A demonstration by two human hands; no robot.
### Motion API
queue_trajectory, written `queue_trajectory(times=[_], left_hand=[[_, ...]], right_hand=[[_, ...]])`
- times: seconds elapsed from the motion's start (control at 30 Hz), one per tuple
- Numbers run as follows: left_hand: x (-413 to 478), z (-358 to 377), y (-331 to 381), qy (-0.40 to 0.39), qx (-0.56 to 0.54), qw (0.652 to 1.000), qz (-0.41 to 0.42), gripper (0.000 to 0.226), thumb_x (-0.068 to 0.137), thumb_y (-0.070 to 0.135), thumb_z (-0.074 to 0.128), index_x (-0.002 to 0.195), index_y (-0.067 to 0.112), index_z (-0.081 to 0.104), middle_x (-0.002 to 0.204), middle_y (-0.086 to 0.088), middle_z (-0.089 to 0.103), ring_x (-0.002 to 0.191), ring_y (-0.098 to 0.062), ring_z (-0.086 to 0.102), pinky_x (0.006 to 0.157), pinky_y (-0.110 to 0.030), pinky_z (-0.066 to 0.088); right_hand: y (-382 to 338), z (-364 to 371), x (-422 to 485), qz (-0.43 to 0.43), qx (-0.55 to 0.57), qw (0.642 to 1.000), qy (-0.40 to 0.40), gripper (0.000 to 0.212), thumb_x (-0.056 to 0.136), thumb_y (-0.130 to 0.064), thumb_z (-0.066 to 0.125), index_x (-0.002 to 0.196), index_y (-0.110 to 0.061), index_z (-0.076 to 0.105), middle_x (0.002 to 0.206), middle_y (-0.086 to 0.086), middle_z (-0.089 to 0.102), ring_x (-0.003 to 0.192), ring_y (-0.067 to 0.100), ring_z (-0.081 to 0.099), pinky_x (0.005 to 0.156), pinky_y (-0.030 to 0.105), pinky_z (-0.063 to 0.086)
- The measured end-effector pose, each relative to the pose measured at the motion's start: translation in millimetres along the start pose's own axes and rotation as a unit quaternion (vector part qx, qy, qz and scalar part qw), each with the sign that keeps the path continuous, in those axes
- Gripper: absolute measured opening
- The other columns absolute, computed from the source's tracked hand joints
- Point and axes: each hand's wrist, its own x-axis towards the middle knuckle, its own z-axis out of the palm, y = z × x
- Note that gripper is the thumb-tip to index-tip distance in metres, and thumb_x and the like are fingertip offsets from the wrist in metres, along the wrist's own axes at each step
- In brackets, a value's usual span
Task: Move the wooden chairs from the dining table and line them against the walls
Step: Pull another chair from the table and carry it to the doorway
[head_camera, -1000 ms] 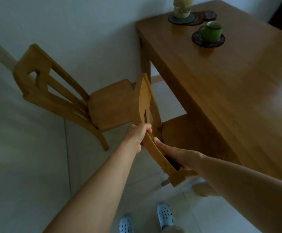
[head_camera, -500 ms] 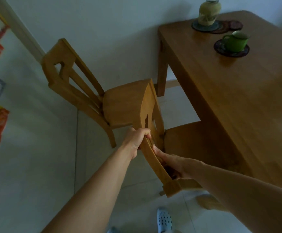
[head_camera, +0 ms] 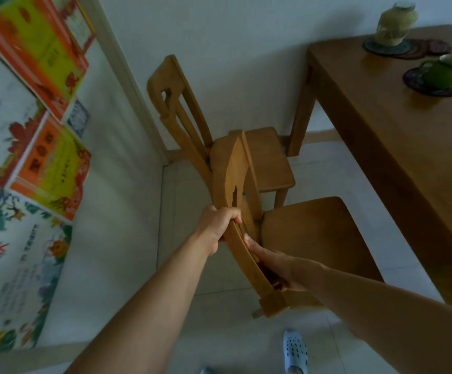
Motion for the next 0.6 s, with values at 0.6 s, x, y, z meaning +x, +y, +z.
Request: queue_trajectory(times=[0.6], left_hand=[[-46, -225, -80, 0.038, -0.022, 0.998, -0.037, 0.036, 0.065, 0.012, 0.065, 0.098, 0.002, 0.057, 0.069, -0.009, 0.058, 0.065, -0.023, 0.06, 0.06, -0.031, 0.047]], right_hand=[[-37, 236, 34, -0.039, 0.008, 0.999, -0.016, 0.102, 0.07, -0.081, 0.052, 0.15, -0.022, 0.029, 0.153, 0.01, 0.036, 0.137, 0.035, 0.037, 0.111, 0.048, 0.033]])
